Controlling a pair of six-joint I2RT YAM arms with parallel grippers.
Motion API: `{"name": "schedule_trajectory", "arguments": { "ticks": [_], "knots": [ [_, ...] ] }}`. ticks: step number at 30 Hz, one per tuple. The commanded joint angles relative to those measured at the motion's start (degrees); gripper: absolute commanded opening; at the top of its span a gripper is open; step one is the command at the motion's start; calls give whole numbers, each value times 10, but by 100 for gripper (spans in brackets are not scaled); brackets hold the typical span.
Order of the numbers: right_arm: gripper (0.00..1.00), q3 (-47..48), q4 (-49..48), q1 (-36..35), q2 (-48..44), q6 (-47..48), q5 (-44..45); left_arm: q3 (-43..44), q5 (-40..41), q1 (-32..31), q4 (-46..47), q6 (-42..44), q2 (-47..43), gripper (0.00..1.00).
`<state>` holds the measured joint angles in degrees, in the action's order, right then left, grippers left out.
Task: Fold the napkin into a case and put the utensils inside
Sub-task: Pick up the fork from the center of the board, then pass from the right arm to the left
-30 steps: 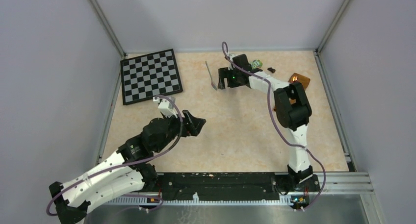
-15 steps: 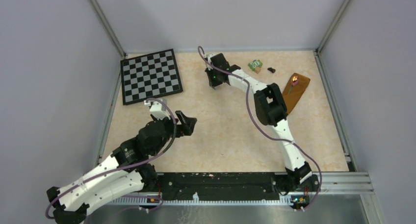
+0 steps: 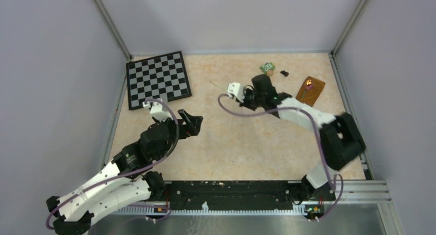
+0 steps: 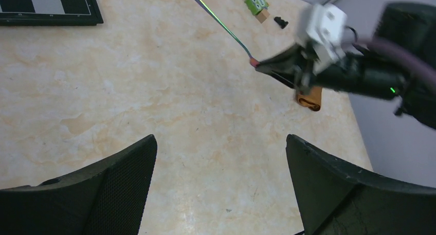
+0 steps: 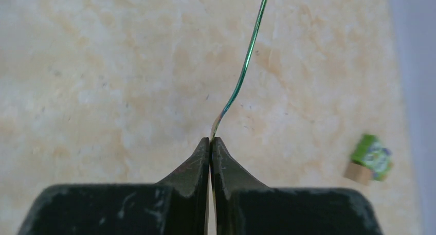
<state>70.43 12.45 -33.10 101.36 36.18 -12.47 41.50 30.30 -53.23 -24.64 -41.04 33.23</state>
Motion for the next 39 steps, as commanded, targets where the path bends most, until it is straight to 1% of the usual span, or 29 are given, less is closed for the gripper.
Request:
{"name": "schedule_trajectory", "arguments": {
  "ticks": [1, 3, 4, 7, 11, 12, 13, 14, 16, 19, 20, 22, 24, 25, 27, 30, 32, 33, 35, 37, 39],
  "knots": [
    [0, -178, -201, 27, -190, 312, -121, 32, 18, 2, 17, -53, 22, 99],
    [0, -248, -238, 29, -258, 385, -155, 36, 6, 3, 24, -72, 35, 99],
    [0, -269, -247, 29, -282, 397, -163, 37, 0, 3, 26, -81, 40, 99],
    [0, -266, -162, 21, -332, 451, -173, 45, -21, 10, 35, -86, 48, 99],
    [0, -247, -50, -32, -361, 495, -96, 89, -57, 26, 30, -63, 59, 99],
    [0, -246, -34, -49, -367, 499, -62, 105, -71, 29, 31, -40, 65, 99],
    [0, -248, -24, -67, -375, 503, -49, 128, -91, 32, 28, -14, 77, 99],
    [0, -251, -14, -84, -383, 505, -27, 160, -109, 38, 2, 12, 97, 99],
    [0, -248, 10, -118, -396, 506, -2, 233, -154, 50, -50, 56, 148, 99],
    [0, -264, 13, -169, -433, 507, 29, 331, -277, 90, -140, 134, 233, 97],
    [0, -271, 12, -185, -448, 507, 34, 343, -348, 111, -149, 159, 251, 96],
    [0, -278, 12, -215, -473, 508, 46, 334, -495, 160, -139, 187, 266, 95],
    [0, -279, 21, -240, -490, 503, 54, 295, -646, 202, -92, 186, 268, 95],
    [0, -280, 23, -251, -499, 503, 55, 275, -708, 213, -66, 178, 271, 96],
    [0, -281, 28, -271, -513, 501, 56, 229, -786, 217, -9, 151, 278, 97],
    [0, -283, 32, -287, -532, 502, 49, 174, -866, 217, 73, 116, 284, 97],
    [0, -282, 33, -292, -535, 507, 47, 128, -919, 217, 139, 73, 289, 94],
    [0, -283, 32, -294, -534, 508, 45, 113, -949, 215, 165, 57, 293, 91],
    [0, -281, 32, -295, -529, 511, 43, 90, -974, 215, 198, 41, 298, 84],
    [0, -281, 28, -296, -526, 513, 43, 79, -979, 215, 197, 43, 301, 77],
    [0, -281, 23, -299, -521, 515, 39, 73, -976, 214, 193, 46, 306, 66]
  ]
}}
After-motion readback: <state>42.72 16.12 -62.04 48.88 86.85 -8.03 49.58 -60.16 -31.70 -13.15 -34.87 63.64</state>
